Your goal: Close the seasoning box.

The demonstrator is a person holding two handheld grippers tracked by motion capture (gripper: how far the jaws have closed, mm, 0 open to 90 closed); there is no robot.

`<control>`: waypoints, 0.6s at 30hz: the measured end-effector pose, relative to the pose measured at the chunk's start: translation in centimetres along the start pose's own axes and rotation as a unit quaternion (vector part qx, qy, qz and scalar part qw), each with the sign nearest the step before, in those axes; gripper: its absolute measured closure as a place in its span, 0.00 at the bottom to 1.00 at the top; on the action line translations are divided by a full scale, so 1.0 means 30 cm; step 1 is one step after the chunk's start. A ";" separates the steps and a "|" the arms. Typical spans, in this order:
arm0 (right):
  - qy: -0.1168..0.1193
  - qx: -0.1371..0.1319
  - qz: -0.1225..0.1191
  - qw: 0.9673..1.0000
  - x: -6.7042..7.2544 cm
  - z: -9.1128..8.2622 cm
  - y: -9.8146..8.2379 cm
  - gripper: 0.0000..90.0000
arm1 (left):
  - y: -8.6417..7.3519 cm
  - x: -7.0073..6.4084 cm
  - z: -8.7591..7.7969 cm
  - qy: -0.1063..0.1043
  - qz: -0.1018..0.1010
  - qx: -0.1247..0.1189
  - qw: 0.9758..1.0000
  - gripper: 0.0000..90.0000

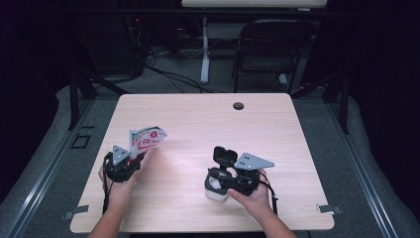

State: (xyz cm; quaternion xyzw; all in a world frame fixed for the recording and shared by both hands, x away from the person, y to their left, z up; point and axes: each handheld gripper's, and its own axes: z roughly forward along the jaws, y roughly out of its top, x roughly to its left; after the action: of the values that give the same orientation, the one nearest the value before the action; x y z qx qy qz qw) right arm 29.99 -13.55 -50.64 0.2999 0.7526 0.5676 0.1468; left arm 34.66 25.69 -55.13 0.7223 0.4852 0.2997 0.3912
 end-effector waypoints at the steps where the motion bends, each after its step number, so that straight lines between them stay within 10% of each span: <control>1: 0.000 0.000 0.001 1.000 0.001 0.001 0.000 0.54 | -0.002 0.004 0.001 0.004 -0.004 -0.001 1.000 0.77; 18: 0.005 0.004 0.000 1.000 0.002 0.006 -0.003 0.54 | -0.040 0.062 0.023 0.079 -0.012 0.041 0.996 0.77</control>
State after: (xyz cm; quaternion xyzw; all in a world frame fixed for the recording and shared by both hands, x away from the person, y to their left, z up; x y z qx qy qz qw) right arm 30.03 -13.40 -50.78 0.2978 0.7555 0.5660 0.1421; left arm 35.33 27.51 -56.41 0.7056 0.5354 0.3311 0.3254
